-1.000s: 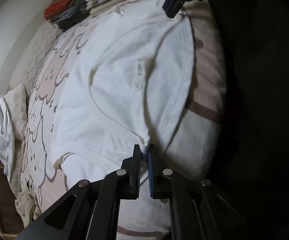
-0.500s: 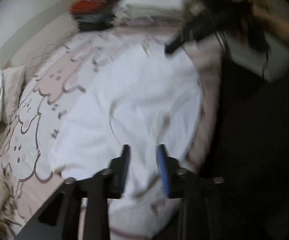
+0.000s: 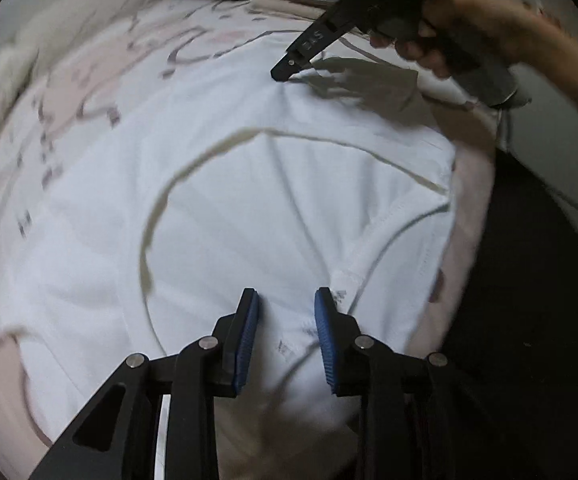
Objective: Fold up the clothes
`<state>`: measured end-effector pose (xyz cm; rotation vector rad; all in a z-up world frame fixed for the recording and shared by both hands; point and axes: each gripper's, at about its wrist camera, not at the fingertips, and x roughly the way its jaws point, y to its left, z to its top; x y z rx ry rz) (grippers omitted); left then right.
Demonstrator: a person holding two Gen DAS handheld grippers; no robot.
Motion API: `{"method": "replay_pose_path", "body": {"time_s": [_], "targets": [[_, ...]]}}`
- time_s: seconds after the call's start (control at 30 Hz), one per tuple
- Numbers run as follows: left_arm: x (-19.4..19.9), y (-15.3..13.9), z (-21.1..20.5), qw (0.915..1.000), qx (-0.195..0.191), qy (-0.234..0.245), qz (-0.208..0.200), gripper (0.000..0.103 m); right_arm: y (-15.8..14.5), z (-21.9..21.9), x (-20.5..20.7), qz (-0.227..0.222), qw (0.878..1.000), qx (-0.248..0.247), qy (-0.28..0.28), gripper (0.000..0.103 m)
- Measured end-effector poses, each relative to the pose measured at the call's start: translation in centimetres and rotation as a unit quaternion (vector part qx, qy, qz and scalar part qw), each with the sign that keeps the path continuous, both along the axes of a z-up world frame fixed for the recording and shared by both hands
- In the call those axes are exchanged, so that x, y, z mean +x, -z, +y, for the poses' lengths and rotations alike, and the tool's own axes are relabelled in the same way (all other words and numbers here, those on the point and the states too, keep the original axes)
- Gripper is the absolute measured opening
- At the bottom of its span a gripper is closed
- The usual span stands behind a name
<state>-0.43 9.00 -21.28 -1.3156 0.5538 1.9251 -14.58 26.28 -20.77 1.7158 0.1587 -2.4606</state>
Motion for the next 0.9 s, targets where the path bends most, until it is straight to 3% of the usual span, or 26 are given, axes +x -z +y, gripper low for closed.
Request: {"method": "replay_pose_path", "body": {"time_s": [0.1, 0.23, 0.4, 0.5, 0.57, 0.67, 0.7, 0.73, 0.77, 0.8, 0.9], "targets": [[0.4, -0.2, -0.9, 0.9994, 0.019, -0.016, -0.024, 0.027, 0.0, 1.0, 0.0, 0.0, 1.0, -0.028, -0.003, 0.013], [1.1, -0.6, -1.8, 0.9979, 0.039, -0.033, -0.041, 0.027, -1.6, 1.7, 1.2, 0.009, 1.0, -0.021, -0.01, 0.013], [-0.3, -3.4, -3.0, 0.9903, 0.106, -0.073, -0.052, 0.028, -4.7, 3.0, 7.1, 0.029, 0.992, -0.111, -0.045, 0.013], [-1.2, -4.7, -1.7, 0.9886, 0.128, -0.074, -0.03, 0.031, -3.7, 2.3, 10.8, 0.01, 0.994, -0.078, -0.071, 0.013], [-1.2, -4.8, 0.4, 0.988, 0.138, -0.067, -0.02, 0.031, -2.0, 2.6, 12.6, -0.011, 0.996, -0.064, -0.055, 0.013], [-1.6, -4.2, 4.4, 0.9884, 0.143, -0.048, -0.014, 0.031, -1.7, 4.6, 14.8, 0.006, 0.993, -0.115, 0.012, 0.013], [-1.5, -4.0, 5.3, 0.9889, 0.142, -0.04, -0.012, 0.031, -2.0, 5.4, 15.4, 0.014, 0.99, -0.138, 0.039, 0.019], [-1.2, -3.5, 6.5, 0.9901, 0.137, -0.03, -0.008, 0.031, -2.2, 6.2, 15.9, 0.02, 0.985, -0.157, 0.065, 0.033], [-0.9, -3.0, 7.7, 0.9911, 0.132, -0.02, -0.005, 0.031, -2.4, 7.2, 16.5, 0.032, 0.98, -0.173, 0.092, 0.074], [-0.8, -2.4, 8.3, 0.9917, 0.127, -0.016, -0.01, 0.031, -2.7, 8.1, 17.0, 0.044, 0.974, -0.188, 0.119, 0.083], [-0.3, -0.5, 10.2, 0.9932, 0.114, -0.004, -0.022, 0.031, -2.6, 10.4, 18.1, 0.044, 0.951, -0.26, 0.163, 0.083]]}}
